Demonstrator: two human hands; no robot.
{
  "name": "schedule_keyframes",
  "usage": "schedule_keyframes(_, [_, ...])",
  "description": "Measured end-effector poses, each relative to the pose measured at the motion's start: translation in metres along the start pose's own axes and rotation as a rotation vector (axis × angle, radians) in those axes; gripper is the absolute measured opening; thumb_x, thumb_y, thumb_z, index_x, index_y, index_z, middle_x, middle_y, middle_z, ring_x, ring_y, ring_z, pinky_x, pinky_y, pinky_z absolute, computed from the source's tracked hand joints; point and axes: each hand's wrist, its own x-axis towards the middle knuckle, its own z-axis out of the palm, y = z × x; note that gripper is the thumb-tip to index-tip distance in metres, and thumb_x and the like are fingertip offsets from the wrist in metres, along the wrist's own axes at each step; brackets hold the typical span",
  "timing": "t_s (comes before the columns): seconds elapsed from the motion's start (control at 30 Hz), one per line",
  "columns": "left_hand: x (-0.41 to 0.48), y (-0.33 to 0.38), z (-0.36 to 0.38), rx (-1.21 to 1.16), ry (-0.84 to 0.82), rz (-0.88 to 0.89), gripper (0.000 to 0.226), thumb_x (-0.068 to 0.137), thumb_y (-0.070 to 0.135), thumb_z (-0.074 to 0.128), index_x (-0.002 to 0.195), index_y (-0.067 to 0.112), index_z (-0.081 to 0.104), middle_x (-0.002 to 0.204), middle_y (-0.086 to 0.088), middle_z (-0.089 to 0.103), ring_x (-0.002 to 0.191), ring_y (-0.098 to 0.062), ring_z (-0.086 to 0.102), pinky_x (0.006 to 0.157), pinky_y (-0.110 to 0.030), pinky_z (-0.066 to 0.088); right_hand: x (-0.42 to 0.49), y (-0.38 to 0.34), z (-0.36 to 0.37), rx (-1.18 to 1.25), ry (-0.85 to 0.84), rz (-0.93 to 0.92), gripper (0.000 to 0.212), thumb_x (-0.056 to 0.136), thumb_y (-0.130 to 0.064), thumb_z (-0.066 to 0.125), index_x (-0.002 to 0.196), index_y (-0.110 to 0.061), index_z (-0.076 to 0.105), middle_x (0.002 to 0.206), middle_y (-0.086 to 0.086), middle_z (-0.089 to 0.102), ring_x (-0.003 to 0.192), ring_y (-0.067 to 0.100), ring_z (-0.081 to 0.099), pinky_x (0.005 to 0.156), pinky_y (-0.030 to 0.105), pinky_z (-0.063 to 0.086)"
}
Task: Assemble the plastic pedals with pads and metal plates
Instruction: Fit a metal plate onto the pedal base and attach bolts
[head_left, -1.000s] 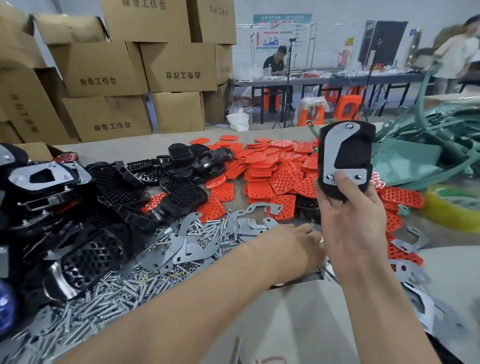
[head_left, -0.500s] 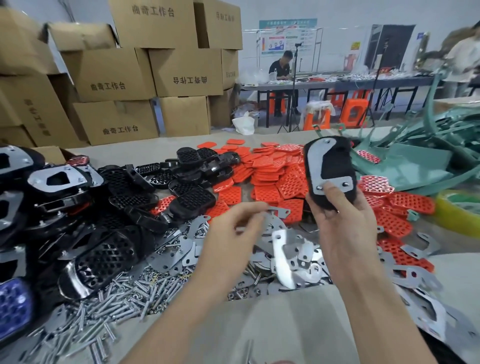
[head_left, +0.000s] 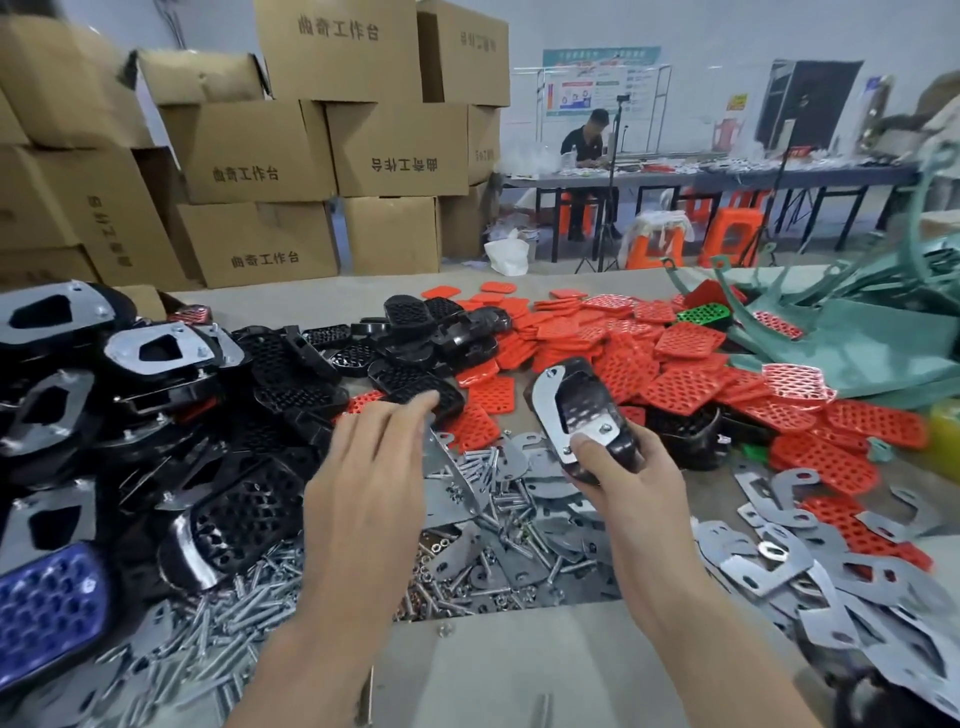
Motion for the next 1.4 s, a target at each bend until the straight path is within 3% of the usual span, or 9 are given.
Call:
schedule_keyframes(0.17, [0.003, 0.009, -0.006, -0.299, 0.058, -0.246, 0.028, 0.106, 0.021, 0.045, 0.131, 0.018, 0.059, 0.109, 0.010, 0.055, 0.098, -0.004, 0.056, 0.087, -0.015, 0.043, 0.001, 0.009, 0.004, -0.055, -0.022, -0.024, 0.026, 0.087, -0.020, 0.077, 0.107, -0.031, 0.066, 0.102, 0.003, 0.076, 0.093, 0.024, 0.074, 0.092, 0.043, 0.060])
schedule_keyframes(0.33, [0.001, 0.001, 0.008, -0.670, -0.238, -0.755, 0.023, 0.103, 0.026, 0.053, 0.124, 0.030, 0.062, 0.109, 0.018, 0.066, 0.074, -0.002, 0.067, 0.064, -0.014, 0.050, 0.002, 0.014, 0.004, -0.044, -0.024, -0.044, 0.023, 0.087, -0.018, 0.077, 0.097, -0.036, 0.067, 0.099, 0.005, 0.075, 0.096, 0.034, 0.072, 0.061, 0.028, 0.060])
schedule_keyframes(0.47, [-0.002, 0.001, 0.002, -0.258, -0.244, -0.380, 0.026, 0.102, 0.025, 0.052, 0.122, 0.019, 0.066, 0.111, 0.008, 0.067, 0.103, -0.014, 0.062, 0.078, -0.027, 0.054, 0.001, 0.013, 0.004, -0.090, -0.031, -0.053, 0.023, 0.087, -0.021, 0.078, 0.096, -0.038, 0.066, 0.096, 0.002, 0.075, 0.096, 0.034, 0.072, 0.087, 0.051, 0.059])
schedule_keyframes(0.57, [0.000, 0.001, -0.001, -0.015, -0.159, -0.078, 0.027, 0.101, 0.023, 0.052, 0.120, 0.014, 0.067, 0.100, 0.004, 0.064, 0.091, -0.020, 0.059, 0.060, -0.031, 0.053, 0.000, 0.013, 0.003, -0.098, -0.044, -0.071, 0.022, 0.087, -0.021, 0.077, 0.094, -0.038, 0.065, 0.095, 0.001, 0.073, 0.094, 0.032, 0.071, 0.078, 0.039, 0.059])
schedule_keyframes(0.67, [0.006, 0.003, -0.003, -0.447, -0.025, -0.464, 0.028, 0.103, 0.035, 0.047, 0.126, 0.030, 0.063, 0.108, 0.016, 0.063, 0.095, -0.007, 0.062, 0.080, -0.027, 0.051, 0.000, 0.013, 0.002, -0.099, -0.063, -0.082, 0.023, 0.086, -0.022, 0.077, 0.094, -0.041, 0.066, 0.094, -0.002, 0.074, 0.092, 0.029, 0.072, 0.072, 0.028, 0.060])
schedule_keyframes(0.87, [0.011, 0.018, 0.003, -1.163, -0.141, -0.986, 0.023, 0.099, 0.014, 0.059, 0.109, 0.035, 0.065, 0.075, 0.005, 0.067, 0.070, -0.005, 0.069, 0.070, -0.021, 0.059, -0.004, 0.014, 0.007, -0.085, -0.136, -0.057, 0.026, 0.077, -0.036, 0.081, 0.101, -0.037, 0.070, 0.095, -0.004, 0.076, 0.095, 0.025, 0.074, 0.098, 0.053, 0.055])
schedule_keyframes(1.03, [0.003, 0.028, 0.008, -1.130, -0.403, -1.063, 0.021, 0.099, 0.025, 0.059, 0.087, 0.018, 0.075, 0.090, 0.007, 0.075, 0.077, -0.007, 0.068, 0.074, -0.024, 0.058, -0.004, 0.019, 0.010, 0.015, -0.225, -0.010, 0.020, 0.093, -0.018, 0.074, 0.113, -0.023, 0.072, 0.104, 0.003, 0.079, 0.095, 0.021, 0.077, 0.085, 0.037, 0.062])
schedule_keyframes(1.17, [0.001, 0.023, 0.008, -1.009, -0.453, -1.069, 0.015, 0.095, 0.030, 0.066, 0.090, 0.020, 0.076, 0.066, 0.005, 0.062, 0.057, -0.007, 0.053, 0.064, -0.026, 0.045, -0.005, 0.019, 0.010, 0.085, -0.274, 0.036, 0.021, 0.097, -0.011, 0.067, 0.117, -0.017, 0.070, 0.104, 0.006, 0.079, 0.095, 0.022, 0.077, 0.072, 0.021, 0.060])
schedule_keyframes(1.4, [0.010, 0.022, 0.002, -1.607, -0.300, -1.322, 0.024, 0.091, -0.002, 0.062, 0.114, 0.001, 0.060, 0.088, -0.018, 0.073, 0.081, -0.025, 0.076, 0.067, -0.027, 0.061, -0.007, 0.017, 0.011, 0.086, -0.278, 0.093, 0.024, 0.099, -0.010, 0.065, 0.122, -0.016, 0.068, 0.110, 0.008, 0.078, 0.104, 0.026, 0.075, 0.094, 0.039, 0.056])
